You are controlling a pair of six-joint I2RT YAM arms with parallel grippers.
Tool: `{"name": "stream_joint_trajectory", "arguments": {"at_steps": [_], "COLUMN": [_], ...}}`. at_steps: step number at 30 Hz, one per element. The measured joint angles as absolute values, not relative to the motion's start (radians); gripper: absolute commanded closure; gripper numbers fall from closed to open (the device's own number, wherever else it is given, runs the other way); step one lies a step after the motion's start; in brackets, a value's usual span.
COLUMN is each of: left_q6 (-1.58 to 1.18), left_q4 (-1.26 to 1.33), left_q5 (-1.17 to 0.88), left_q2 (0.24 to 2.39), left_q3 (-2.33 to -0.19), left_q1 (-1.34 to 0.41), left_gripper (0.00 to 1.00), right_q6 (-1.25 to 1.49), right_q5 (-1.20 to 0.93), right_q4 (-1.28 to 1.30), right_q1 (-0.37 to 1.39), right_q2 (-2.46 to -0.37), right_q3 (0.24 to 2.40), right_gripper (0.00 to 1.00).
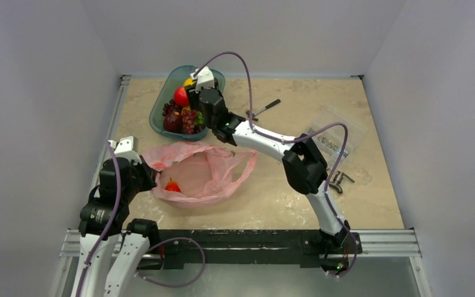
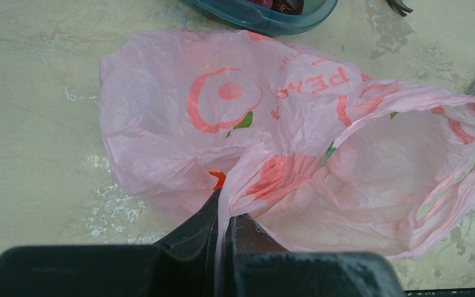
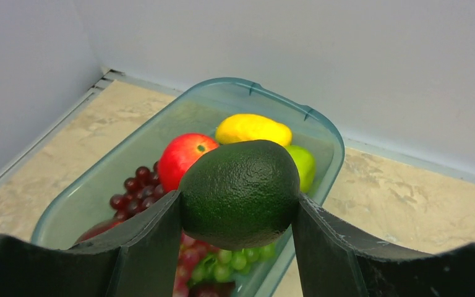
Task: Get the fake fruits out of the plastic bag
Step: Place the fake fruit in the bin, then adjust the plastic bag at the center of the board.
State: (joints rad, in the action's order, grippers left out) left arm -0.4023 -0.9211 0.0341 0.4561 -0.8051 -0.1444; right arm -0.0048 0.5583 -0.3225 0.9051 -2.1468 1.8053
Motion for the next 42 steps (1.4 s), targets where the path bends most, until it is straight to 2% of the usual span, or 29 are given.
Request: {"name": "stream_joint_trajectory", "arguments": {"at_steps": [3, 8, 15, 19, 23, 26, 36, 42], "left_q6": [-0.402, -0.402, -0.402, -0.402, -0.402, -0.402, -0.402, -0.403], "left_q4": [-0.921, -0.921, -0.921, -0.921, -0.921, -0.921, -0.921, -0.921], "left_q5": [0.035, 0.035, 0.035, 0.035, 0.035, 0.035, 0.035, 0.036], "left_q2": [0.456, 0.456, 0.457, 0.459, 0.459, 0.459, 0.459, 0.459], "left_q3": [-0.805, -0.805, -0.805, -0.805, -0.805, -0.805, -0.805, -0.805], "left_q1": [-0.144, -0.144, -0.144, -0.144, -0.144, -0.144, -0.144, -0.144], "left_gripper": [1.00, 1.00, 1.00, 1.00, 1.00, 1.00, 1.00, 1.00], "right_q6": [0.049, 0.167, 0.288, 0.323, 0.333, 0.330, 0.265, 0.270], "right_q5": [0.526, 0.441, 0.355, 0.322, 0.319, 0.319, 0.315, 0.321], "right_q4": [-0.282, -0.232, -0.247, -0.255, -0.271, -0.269, -0.215, -0.115], "right_q1": [0.859, 0.779, 0.712, 0.706, 0.713, 0.715, 0.715, 0.715], "right_q2": [-2.241, -2.392, -2.566, -2.692, -2.761, -2.784, -2.748, -2.514], "right_q3": [1.914, 2.127, 2.350, 2.509, 2.558, 2.567, 2.557, 2.348], "right_gripper": [1.00, 0.93, 0.89, 0.67, 0.28, 0.03, 0.01, 0.01]}}
